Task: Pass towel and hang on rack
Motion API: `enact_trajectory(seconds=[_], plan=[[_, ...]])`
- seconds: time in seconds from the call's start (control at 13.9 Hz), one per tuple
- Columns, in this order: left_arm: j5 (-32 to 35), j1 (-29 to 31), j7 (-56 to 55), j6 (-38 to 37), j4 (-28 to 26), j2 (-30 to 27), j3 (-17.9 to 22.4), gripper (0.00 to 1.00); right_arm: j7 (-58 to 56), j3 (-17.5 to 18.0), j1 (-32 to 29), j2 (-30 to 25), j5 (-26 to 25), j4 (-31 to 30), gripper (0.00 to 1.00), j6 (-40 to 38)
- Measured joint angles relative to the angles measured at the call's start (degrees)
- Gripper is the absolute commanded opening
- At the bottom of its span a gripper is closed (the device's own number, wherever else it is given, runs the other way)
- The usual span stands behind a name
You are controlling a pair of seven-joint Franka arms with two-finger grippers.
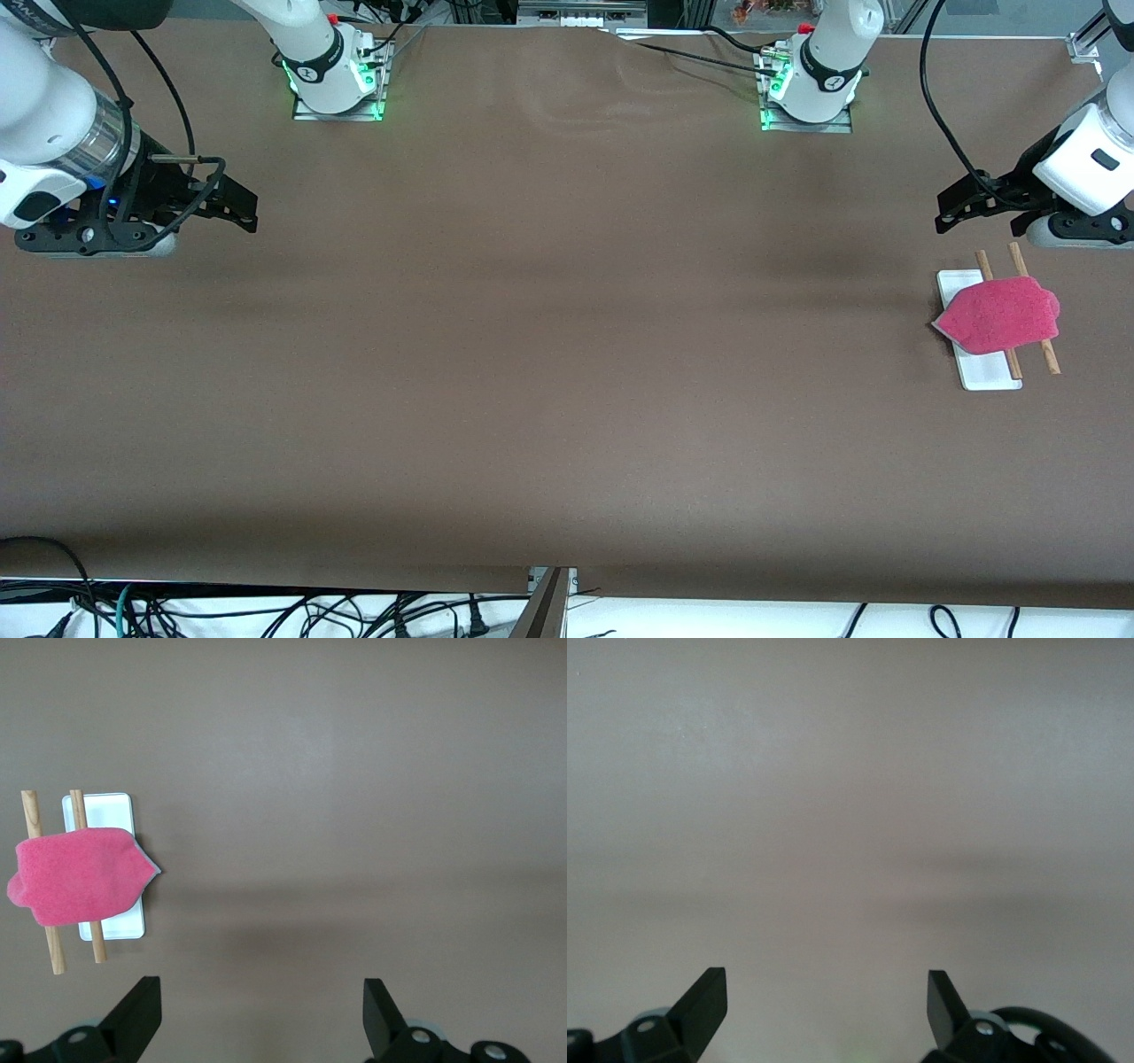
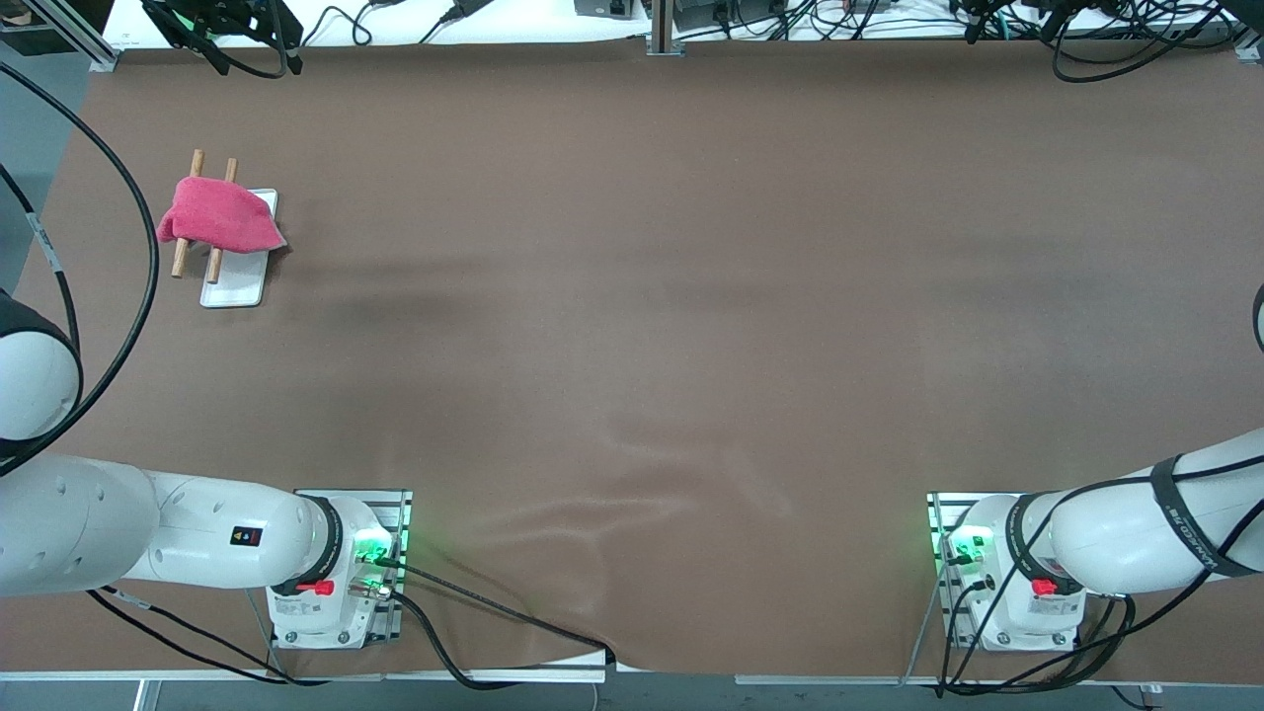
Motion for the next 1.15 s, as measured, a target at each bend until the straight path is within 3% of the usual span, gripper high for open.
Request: enact_trajectory(seconds=[0.14, 0.29, 0.79, 1.15], plan=[[0.03, 5.29, -0.05, -0.03, 0.04, 0.51, -5.36, 1.00, 0.01, -0.01, 0.00, 0.00, 0.00, -0.01, 1.00, -0.02], [0.04, 7.06, -0.03, -0.01, 0.39, 1.14, -6.96, 1.00, 0.02, -0.01, 0.00, 0.03, 0.00, -0.06, 1.00, -0.04], [0.04, 5.96, 0.18, -0.05, 2.03, 1.62, -6.28, 1.00, 0.07, -0.03, -0.02, 0.19, 0.00, -0.08, 1.00, -0.04], [0.04, 2.53, 1.12, -0.05, 2.04, 1.65, -1.88, 1.00, 0.14, -0.03, -0.02, 0.19, 0.00, -0.08, 1.00, -0.04]])
